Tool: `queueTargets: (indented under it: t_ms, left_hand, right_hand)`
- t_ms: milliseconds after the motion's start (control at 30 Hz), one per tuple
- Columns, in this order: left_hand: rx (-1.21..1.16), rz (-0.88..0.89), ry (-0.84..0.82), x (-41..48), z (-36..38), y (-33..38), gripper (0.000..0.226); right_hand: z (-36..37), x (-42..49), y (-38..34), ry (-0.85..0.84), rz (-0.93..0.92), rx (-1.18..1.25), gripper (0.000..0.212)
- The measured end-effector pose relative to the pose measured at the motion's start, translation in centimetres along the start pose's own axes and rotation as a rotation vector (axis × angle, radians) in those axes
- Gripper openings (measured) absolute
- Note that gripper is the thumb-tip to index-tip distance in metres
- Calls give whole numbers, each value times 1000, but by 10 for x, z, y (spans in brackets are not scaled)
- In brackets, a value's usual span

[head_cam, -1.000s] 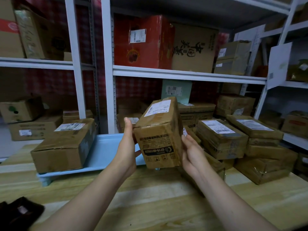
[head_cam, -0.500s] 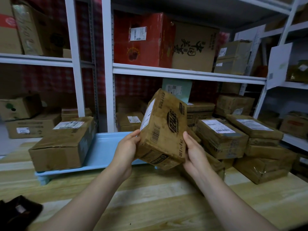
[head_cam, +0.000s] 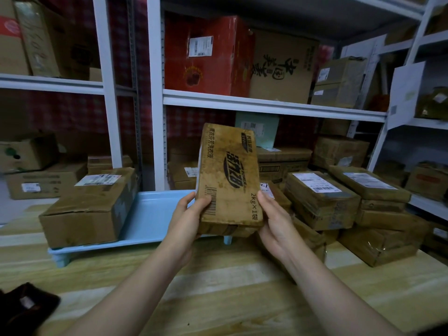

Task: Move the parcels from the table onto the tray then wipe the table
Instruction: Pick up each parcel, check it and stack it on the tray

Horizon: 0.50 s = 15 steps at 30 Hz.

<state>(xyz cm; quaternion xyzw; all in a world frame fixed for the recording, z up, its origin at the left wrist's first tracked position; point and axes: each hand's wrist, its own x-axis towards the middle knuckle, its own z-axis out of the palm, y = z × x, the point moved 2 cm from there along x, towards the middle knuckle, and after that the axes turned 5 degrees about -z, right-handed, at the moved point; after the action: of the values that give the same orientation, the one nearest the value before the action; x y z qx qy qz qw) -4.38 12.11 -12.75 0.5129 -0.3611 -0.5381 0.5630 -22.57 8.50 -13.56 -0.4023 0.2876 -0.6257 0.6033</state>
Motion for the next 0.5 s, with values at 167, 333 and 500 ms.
queueTargets:
  t_ms: [167, 333, 500]
  left_hand:
    - [-109, -33, 79, 5, -7, -8, 33]
    - [-112, -26, 100, 8, -21, -14, 38]
    - [-92, -16, 372, 19, -48, -27, 49]
  right_hand:
    - [3, 3, 14, -133, 123, -235, 71]
    - [7, 8, 28, -79, 177, -267, 66]
    - [15, 17, 41, 59, 205, -205, 38]
